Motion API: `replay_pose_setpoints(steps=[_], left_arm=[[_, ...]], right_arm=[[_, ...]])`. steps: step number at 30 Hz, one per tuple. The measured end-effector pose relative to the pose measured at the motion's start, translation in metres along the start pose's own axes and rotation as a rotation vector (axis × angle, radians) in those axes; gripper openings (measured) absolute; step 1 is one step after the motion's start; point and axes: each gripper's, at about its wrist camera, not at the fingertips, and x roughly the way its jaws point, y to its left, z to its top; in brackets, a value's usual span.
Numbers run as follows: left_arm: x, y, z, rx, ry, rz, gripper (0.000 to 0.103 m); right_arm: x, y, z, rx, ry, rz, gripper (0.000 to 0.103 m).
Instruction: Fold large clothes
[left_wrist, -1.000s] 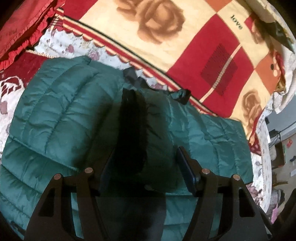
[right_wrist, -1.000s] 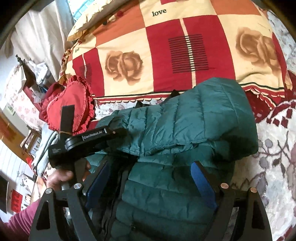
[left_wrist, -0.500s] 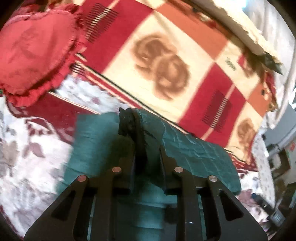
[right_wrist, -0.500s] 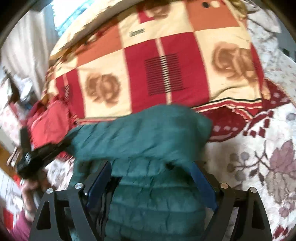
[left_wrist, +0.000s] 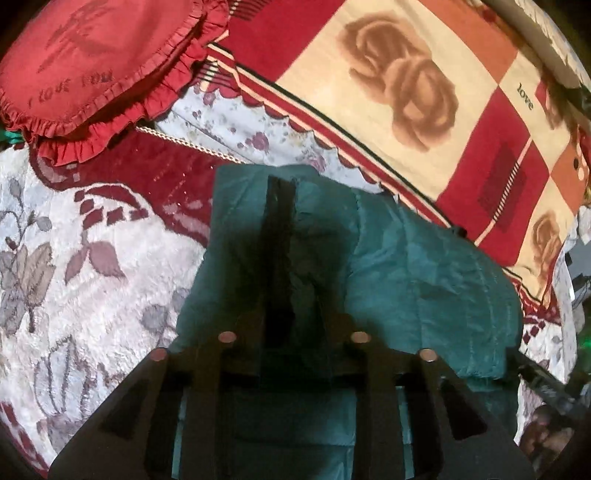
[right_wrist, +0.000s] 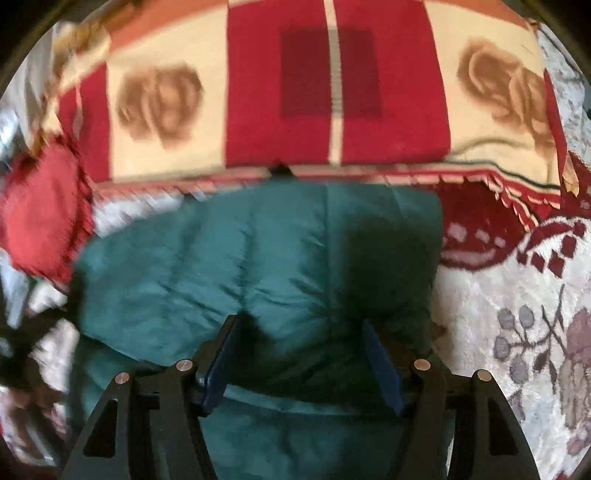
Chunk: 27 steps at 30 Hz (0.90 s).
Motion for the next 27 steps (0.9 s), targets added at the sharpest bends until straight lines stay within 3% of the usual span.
replay_pose_setpoints(steps=[3,5,7,12,19,27], left_arm=[[-0.009,0.006,0.003,-0.029,0.006,0.000,0.035],[-0.022,0.008,0.007,-0.045,-0.028,0.016,0.042],[-0.038,0.008,0.011,-0.047,-0.081,0.025,0.043],[-0.053,-0.016,0.017,0.021,-0.145,0.035,0.046],[-0.017,-0.042,0.010,0.100,-0.123,0.105,0.046],[0.021,-0.042,0.000,0.169,-0.101,0.183,0.046]], right_arm=[[-0.009,-0.004,-0.001,0.004,0.001,0.000,0.066],[-0.025,-0.004,0.001,0.015,-0.028,0.022,0.066],[-0.043,0.000,0.004,0.014,-0.079,0.042,0.066],[-0.062,0.021,0.016,0.000,-0.145,0.102,0.066],[-0.028,0.049,0.026,-0.017,-0.119,0.090,0.066],[0.018,0.055,0.025,-0.055,-0.079,0.040,0.067]])
